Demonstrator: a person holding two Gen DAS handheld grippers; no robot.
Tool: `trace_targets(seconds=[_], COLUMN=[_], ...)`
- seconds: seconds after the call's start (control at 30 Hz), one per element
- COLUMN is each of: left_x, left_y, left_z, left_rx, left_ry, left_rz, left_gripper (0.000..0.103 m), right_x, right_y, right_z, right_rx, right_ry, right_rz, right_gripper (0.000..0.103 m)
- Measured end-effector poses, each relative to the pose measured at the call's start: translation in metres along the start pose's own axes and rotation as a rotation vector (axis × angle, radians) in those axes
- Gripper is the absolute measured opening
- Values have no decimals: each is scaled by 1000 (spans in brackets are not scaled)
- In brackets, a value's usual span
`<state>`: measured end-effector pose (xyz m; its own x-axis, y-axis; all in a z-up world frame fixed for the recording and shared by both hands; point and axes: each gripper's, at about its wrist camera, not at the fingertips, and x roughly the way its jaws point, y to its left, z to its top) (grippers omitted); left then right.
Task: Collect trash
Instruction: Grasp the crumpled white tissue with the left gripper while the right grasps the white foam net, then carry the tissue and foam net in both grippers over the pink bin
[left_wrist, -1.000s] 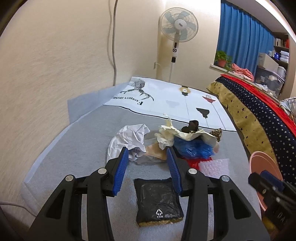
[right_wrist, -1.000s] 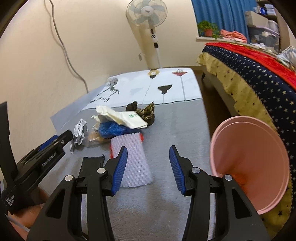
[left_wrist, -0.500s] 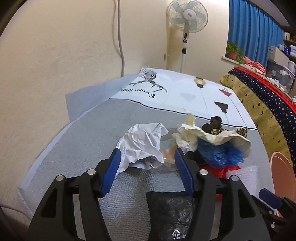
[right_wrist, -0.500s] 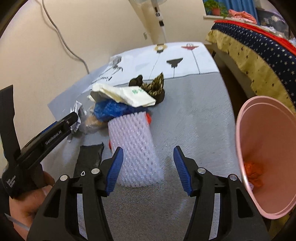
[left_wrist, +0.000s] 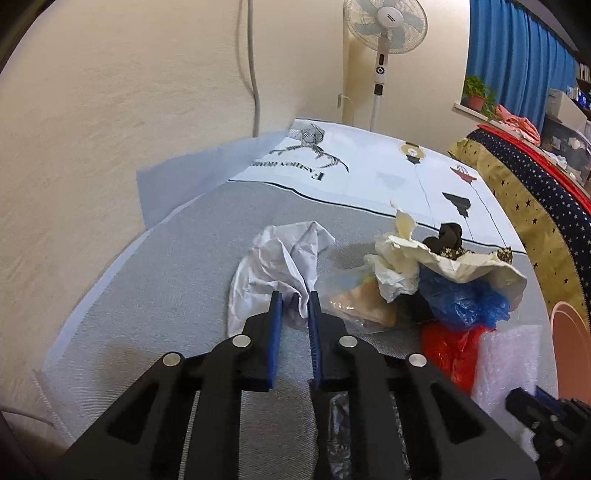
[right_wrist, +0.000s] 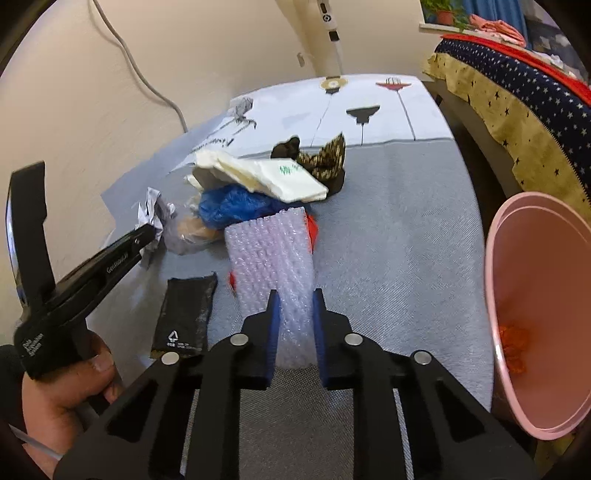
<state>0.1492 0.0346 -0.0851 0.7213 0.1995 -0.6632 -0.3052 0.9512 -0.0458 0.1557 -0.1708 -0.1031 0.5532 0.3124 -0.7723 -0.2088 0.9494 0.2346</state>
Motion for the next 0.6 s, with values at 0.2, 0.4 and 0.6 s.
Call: trace_targets(seconds=[0.2, 0.4, 0.6], left_x=[-13, -35, -60], left_y=[5, 2, -8], left_z=[3, 5, 2], left_rx=[-18, -15, 0], left_ry=[-19, -53, -83], left_rz=[-14, -54, -139], left_gripper=[7, 7, 7], right_x=[-27, -58, -88], right_y=[3, -2, -8], right_z=[4, 5, 1], right_rx=[-11, -6, 5], right_ry=[-60, -126, -188], right_rz=[-11, -53, -98], right_gripper=[15, 15, 15])
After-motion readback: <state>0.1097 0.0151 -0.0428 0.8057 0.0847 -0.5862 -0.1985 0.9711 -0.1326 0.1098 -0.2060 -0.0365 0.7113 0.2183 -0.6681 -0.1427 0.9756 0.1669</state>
